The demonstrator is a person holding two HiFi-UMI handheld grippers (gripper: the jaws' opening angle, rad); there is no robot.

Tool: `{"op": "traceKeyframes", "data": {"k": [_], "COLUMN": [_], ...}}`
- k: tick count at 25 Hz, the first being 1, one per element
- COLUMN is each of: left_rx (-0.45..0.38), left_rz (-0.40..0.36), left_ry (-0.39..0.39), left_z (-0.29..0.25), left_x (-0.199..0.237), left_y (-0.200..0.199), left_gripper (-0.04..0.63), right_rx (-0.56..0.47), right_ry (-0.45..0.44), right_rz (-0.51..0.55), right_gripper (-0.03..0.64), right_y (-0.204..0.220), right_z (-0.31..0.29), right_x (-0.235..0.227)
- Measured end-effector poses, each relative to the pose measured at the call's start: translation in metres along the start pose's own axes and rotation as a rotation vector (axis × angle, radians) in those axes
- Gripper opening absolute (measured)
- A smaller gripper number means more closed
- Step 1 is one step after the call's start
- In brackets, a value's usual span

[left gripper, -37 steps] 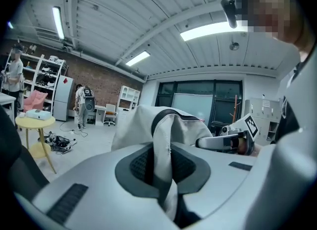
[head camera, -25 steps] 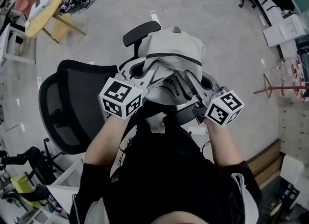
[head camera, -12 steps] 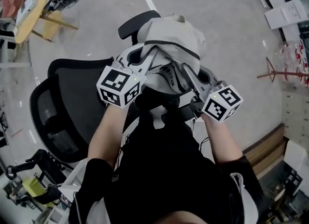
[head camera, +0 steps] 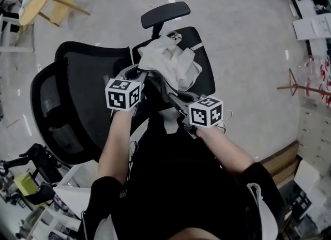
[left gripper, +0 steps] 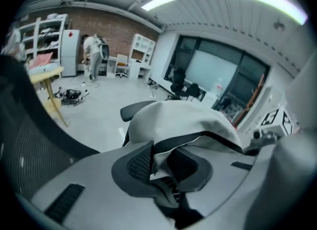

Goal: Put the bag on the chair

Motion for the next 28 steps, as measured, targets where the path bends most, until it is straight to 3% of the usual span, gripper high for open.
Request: {"op": "traceKeyframes", "data": {"k": [3,8,11,14,17,20,24,28], "left_rx": [-0.069,-0.136,-0.139,-0.146,-0.162,-0.168,-0.19,-0.273], "left_rz": [0.12,0.189,0.227,0.222,0.173,0.133,0.176,0.194], "left_ry": [-0.044,-0.116,-0.123,-0.16,-0.204,-0.208,-0.28,-0.351], "left_z": [0.022,0.053,0.067,0.077,0.08,0.083,0.105,0.139], "left_x": [0.026,0.046,0.058,0.06,0.05,0.035,0.041,0.034], "left_y": [0.015,0.041,0.053,0.062,0.069,0.083,0.095,0.1], "left_gripper": [0.083,0.081,0.089,0.106,0.117,0.124,0.132,0.133], "right_rx": [0.056,0.178,0.213,0.213,0.225,0.243,0.207,0.152], "right_ry": [-0.08,-0.155,-0.201,-0.186,-0.172,-0.14,-0.133,-0.141], "right_rz": [0.023,0.098,0.042,-0.018,-0.014,0.057,0.227,0.265], "right_gripper": [0.041,0.041,0.041,0.049,0.063,0.085,0.058,0.058], "right_y": [0.013,0.031,0.042,0.048,0.054,0.058,0.037,0.02], "right_z": [-0.034,-0.063,-0.066,-0.062,-0.05,-0.023,0.017,0.049], "right_x": [0.033,0.075,0.084,0.084,0.075,0.064,0.057,0.045]}}
Point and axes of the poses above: the fingertips, and each gripper's own axes: z backward along the fingers, x to its left, y out of its underside, the point moved 6 cm from there along z, backward along the fingers, and after that the axes turned 14 degrees about z, right-handed, at the moved point
